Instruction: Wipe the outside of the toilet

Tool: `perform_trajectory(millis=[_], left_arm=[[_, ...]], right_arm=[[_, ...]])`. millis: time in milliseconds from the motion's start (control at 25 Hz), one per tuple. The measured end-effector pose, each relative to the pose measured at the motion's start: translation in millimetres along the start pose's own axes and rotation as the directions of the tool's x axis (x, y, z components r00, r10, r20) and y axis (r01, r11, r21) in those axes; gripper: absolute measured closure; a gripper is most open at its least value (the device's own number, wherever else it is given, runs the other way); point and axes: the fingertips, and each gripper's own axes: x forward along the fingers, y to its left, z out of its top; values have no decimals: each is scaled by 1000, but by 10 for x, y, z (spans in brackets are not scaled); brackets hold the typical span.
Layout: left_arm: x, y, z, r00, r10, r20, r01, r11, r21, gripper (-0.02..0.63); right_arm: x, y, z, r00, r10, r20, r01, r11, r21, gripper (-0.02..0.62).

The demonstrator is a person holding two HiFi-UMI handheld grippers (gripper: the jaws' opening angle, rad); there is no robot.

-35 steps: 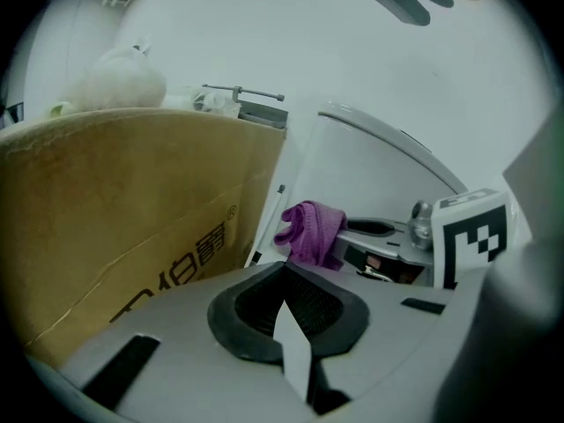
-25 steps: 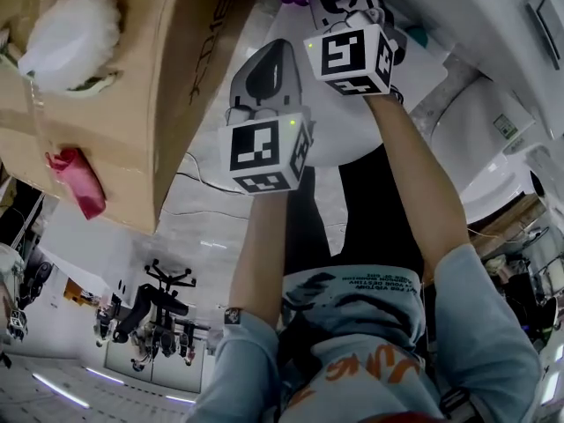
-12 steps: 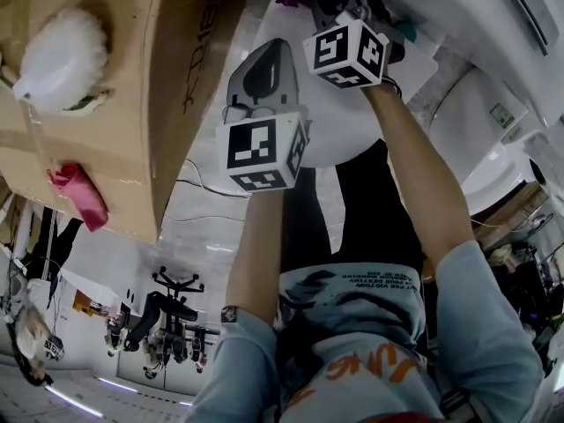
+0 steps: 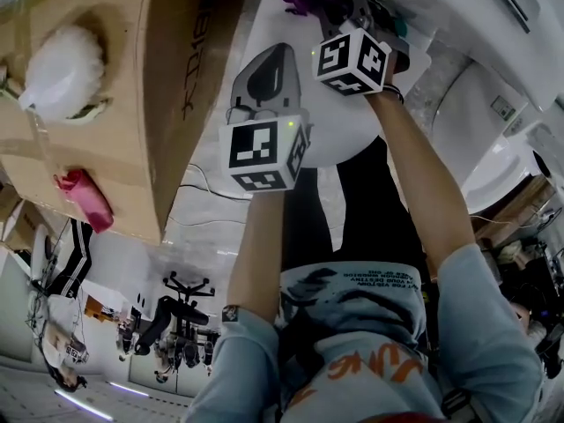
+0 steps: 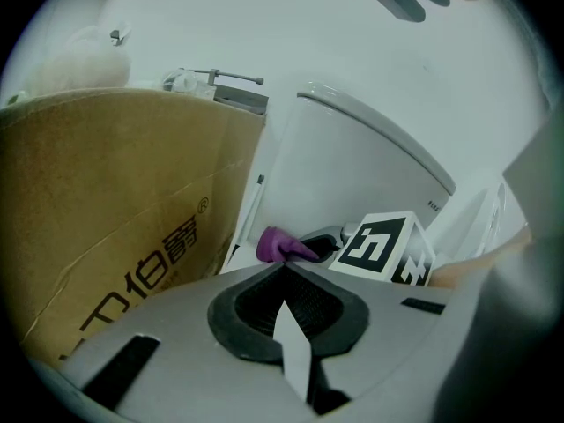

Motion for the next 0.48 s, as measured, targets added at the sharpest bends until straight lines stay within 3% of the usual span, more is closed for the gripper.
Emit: perform_trajectory(millis=[480], left_arm=[[142,-363,-118,998,-52,-44,54,997,47,581]], right_arm=[[-277,-122,-450,998,-37,-47,39,999,33,534]])
